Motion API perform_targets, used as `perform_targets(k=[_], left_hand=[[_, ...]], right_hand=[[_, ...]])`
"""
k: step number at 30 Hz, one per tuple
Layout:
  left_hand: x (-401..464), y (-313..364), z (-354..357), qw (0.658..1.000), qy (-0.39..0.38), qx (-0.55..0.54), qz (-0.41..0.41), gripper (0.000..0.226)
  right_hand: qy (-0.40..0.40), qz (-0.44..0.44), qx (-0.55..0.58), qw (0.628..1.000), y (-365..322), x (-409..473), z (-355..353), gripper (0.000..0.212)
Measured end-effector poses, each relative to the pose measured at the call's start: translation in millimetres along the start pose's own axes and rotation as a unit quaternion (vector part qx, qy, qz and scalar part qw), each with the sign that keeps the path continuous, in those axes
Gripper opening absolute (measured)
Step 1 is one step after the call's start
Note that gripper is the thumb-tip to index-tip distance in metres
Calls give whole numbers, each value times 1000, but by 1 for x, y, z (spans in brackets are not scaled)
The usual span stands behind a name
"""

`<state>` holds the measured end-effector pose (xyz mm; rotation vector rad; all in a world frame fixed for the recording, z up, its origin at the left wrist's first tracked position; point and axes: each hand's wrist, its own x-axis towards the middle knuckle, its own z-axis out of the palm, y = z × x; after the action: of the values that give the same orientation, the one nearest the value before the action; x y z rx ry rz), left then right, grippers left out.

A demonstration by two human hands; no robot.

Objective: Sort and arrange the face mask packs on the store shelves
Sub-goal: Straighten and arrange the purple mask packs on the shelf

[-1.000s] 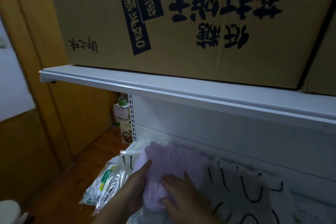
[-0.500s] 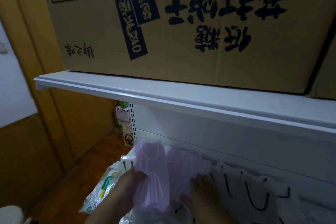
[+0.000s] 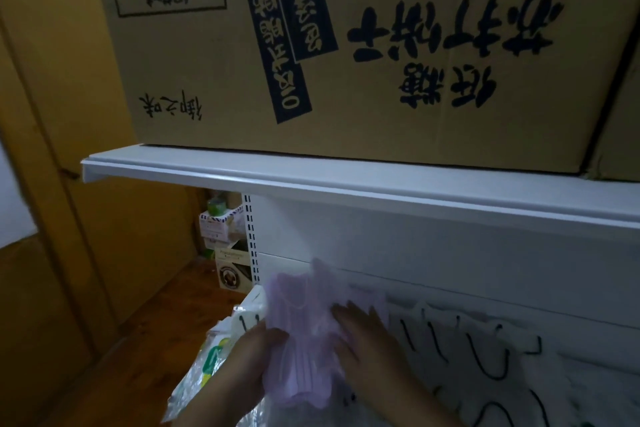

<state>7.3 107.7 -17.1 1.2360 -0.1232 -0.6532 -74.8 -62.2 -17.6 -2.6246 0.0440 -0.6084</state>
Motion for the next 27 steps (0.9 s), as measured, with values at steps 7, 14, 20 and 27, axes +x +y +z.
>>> perform_targets(k=[7,14,20,27], left_hand=[[-6,-22,19,993,-91,-40,-67,41],[-22,-63,99,988,-113,20,-102,27],[-53,-100,177,951,-257,45,-168,41],[-123,-144,291,901,-395,84,-161,79]], right_hand=[[-140,57,-7,989,-29,-46,5,62],[92,491,309,809,-15,-139,-43,75],[197,477,467,718,4,-212,-93,22],[227,466,315,795,55,-309,-163,29]])
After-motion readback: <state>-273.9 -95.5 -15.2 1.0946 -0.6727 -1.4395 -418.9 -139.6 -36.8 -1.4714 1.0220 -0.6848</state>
